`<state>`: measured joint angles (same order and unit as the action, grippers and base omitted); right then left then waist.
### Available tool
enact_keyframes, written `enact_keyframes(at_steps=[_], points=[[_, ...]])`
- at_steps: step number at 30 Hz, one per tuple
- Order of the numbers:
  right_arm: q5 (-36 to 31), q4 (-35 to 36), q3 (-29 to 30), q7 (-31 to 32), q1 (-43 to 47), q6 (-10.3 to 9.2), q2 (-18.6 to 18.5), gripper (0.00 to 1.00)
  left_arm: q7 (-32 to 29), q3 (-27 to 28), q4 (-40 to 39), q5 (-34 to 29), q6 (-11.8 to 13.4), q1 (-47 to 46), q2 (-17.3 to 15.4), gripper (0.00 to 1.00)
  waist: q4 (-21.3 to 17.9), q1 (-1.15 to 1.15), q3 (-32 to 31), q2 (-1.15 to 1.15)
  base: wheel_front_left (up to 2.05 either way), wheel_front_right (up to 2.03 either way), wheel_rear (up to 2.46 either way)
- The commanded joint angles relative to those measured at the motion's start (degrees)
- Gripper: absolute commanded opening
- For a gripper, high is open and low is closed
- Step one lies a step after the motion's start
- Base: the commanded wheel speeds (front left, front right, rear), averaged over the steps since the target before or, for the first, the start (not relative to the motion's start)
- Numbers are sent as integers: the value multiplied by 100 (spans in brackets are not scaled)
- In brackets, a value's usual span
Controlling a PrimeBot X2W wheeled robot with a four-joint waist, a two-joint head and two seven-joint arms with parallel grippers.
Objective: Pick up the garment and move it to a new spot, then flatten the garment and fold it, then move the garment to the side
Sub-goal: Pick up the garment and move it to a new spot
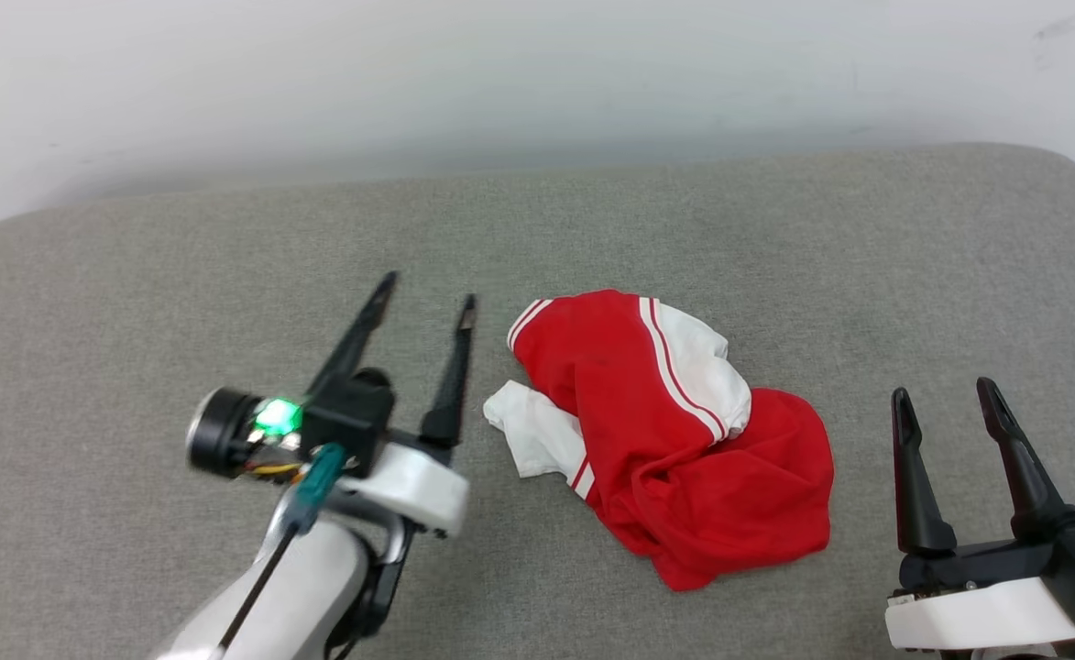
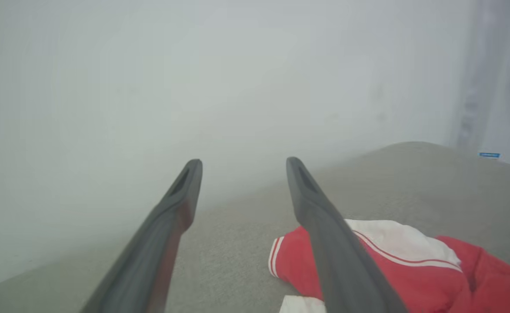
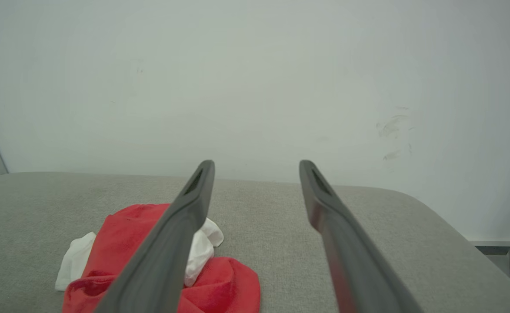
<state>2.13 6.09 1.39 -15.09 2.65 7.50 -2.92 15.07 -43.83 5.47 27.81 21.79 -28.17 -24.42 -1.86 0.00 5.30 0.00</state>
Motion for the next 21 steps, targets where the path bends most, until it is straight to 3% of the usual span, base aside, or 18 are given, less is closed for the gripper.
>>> enact_keyframes(at_steps=[1,5,9,14,21], points=[[43,-17,27,-12,55,-2,7,100,12,168,-104,-128,84,195,-16,100,21,0,-34,0,0,0,0],[45,-57,103,-12,116,-2,7,100,13,875,-367,-550,314,938,22,100,53,0,-100,0,0,0,0],[64,-99,153,-11,162,-2,7,100,14,1484,-440,-861,386,1579,186,100,72,0,-172,0,0,0,0],[135,-184,90,-11,252,-2,6,100,14,2101,-478,-1130,217,2243,532,100,83,0,-253,0,0,0,0],[386,-323,69,-12,382,-2,7,100,15,2706,-533,-1541,-310,2897,988,100,79,0,-344,0,0,0,0]])
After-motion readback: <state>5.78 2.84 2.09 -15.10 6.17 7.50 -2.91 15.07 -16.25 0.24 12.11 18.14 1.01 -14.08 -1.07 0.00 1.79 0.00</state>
